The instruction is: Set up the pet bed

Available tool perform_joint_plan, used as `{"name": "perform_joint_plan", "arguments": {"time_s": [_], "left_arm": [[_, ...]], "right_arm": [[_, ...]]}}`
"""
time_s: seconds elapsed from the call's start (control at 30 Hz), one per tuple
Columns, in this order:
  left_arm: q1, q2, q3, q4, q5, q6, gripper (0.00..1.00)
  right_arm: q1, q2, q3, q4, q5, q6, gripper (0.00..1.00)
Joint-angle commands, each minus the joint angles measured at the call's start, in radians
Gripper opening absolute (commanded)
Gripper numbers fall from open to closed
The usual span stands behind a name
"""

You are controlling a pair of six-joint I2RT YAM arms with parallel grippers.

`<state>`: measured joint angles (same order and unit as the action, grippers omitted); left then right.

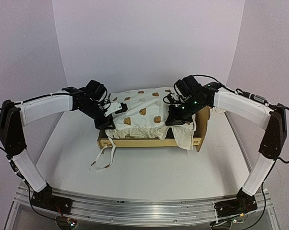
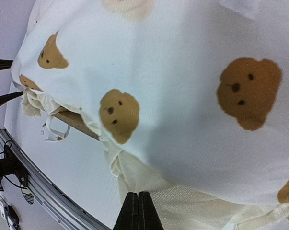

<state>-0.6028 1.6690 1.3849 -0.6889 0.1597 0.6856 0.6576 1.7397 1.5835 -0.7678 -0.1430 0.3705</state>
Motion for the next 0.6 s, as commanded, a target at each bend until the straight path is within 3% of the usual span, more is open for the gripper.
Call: {"name": "perform_joint_plan", "arguments": {"time_s": [0.0,0.1,0.27,0.57], "left_arm": [[-0.025,-0.078,0.008,0.057,0.046,0.069,0.53],[-0.116,-0.151,-0.030,0.118,0.007,0.104,0.57],[-0.239,-0.199,-0.136,0.163,-0.005,0.041,0.50],[-0.249,-0.017,-0.102,0.270,-0.232,0.024,0.51]], "right_arm": [[0.043,0.057,0.063,0.046,-0.047,0.052,0.00],[0.048,0.060,0.067,0.060,-0.030,0.060,0.00],[0.050,0.052,0.059,0.068,-0.005,0.062,0.00],[0.050,0.039,0.050,0.086,-0.001,0.052,0.00]]}}
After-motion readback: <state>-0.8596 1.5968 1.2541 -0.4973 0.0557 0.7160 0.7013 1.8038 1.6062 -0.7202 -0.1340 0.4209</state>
